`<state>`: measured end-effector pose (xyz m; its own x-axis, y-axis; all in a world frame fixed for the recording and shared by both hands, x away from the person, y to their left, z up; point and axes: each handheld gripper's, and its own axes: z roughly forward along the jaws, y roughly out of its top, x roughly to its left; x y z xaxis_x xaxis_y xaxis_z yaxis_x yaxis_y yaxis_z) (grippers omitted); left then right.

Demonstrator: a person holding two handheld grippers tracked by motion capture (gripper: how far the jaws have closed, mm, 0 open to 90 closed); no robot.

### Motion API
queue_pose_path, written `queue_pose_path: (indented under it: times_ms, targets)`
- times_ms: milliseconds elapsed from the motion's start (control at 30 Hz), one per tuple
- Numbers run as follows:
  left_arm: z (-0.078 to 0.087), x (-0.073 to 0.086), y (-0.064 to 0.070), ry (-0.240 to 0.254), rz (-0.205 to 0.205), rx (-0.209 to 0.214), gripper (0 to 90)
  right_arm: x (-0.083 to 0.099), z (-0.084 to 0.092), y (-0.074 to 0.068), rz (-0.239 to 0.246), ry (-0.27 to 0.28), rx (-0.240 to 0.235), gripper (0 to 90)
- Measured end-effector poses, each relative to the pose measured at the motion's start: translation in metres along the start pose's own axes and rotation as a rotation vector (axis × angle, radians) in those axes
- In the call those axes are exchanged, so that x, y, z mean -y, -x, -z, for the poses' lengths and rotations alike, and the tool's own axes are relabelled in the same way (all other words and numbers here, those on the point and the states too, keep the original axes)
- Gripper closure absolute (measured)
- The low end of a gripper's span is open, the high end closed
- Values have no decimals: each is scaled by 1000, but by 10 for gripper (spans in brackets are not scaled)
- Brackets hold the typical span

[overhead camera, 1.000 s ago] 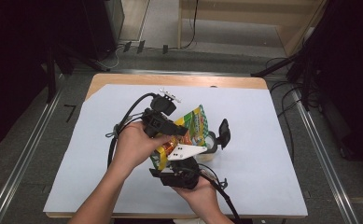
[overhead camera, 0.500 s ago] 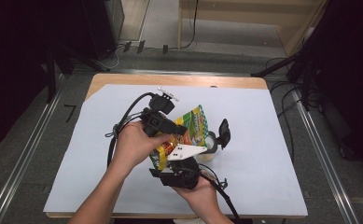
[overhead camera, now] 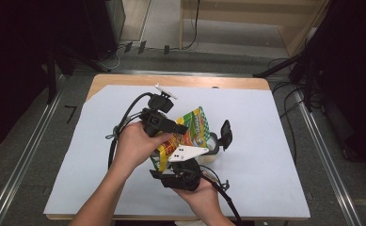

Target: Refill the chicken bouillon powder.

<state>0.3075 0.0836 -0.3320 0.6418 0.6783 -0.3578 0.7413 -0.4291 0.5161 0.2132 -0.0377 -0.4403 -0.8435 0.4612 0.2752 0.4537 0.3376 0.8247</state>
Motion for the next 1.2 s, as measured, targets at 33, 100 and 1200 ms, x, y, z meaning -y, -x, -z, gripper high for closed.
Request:
queue_pose_path:
  times_ms: [33,100,1200]
  targets:
    - [0,0,0,3,1,1,790,0,0,0,0,1,0,614]
    - [0,0,1,4,1,0,790,0,0,0,2,2,0,614]
    - [9,0,7,54,-56,10,763,-4,0,2,-45,47,-57,644]
